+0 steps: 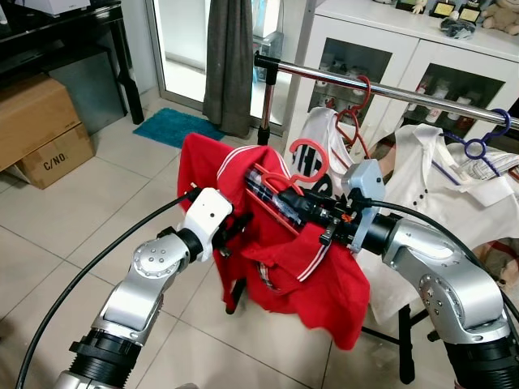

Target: Hang hanger

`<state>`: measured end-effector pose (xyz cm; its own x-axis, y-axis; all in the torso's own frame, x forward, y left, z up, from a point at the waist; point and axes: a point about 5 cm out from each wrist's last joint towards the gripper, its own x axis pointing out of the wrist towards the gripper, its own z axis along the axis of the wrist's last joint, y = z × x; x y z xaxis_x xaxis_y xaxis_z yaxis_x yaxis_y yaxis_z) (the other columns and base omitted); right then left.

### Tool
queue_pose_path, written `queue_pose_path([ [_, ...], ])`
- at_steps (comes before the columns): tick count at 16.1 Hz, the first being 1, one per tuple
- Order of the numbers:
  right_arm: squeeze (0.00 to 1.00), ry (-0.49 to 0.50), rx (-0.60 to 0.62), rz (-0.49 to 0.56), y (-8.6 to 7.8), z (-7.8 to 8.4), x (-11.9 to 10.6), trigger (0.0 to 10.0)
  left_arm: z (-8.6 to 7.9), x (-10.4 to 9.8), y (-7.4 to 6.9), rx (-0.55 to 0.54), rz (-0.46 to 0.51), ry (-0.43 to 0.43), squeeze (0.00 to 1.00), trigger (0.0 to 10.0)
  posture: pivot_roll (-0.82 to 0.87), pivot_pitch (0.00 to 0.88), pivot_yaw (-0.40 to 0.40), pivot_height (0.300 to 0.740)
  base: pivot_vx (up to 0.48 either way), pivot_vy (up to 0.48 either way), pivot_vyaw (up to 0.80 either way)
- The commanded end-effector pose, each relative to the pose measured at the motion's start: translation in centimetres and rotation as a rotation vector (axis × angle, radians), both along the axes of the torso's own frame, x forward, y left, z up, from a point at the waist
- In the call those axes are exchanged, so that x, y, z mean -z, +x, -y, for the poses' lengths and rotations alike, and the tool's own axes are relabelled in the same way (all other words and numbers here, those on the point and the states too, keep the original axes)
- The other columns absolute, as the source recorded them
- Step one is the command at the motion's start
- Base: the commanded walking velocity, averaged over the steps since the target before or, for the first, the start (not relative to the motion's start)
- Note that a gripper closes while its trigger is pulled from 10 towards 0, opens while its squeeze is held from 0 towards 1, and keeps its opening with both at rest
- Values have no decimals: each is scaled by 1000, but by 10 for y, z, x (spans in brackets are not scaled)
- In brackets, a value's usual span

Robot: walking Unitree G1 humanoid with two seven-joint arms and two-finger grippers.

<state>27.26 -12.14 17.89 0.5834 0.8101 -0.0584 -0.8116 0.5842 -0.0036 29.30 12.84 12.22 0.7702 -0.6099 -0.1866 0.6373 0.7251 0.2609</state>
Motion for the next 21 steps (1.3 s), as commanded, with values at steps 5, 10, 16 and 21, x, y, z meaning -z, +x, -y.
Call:
queue_pose_path([
  [5,0,-43,24,42,1,6,-2,0,-5,-15,-3,52,33,-37,0,0,-90,0,-91,740,0,0,0],
  [10,0,-157,121,2,12,21,14,0,-31,-27,-31,113,-26,-14,0,0,-61,0,-110,740,0,0,0],
  [16,0,-206,-60,24,-3,25,16,0,-122,-75,-13,-261,138,134,0,0,-52,0,-111,740,0,0,0],
  [21,0,-223,-228,16,-22,32,14,0,-172,-99,8,-532,262,304,0,0,-58,0,-94,740,0,0,0],
])
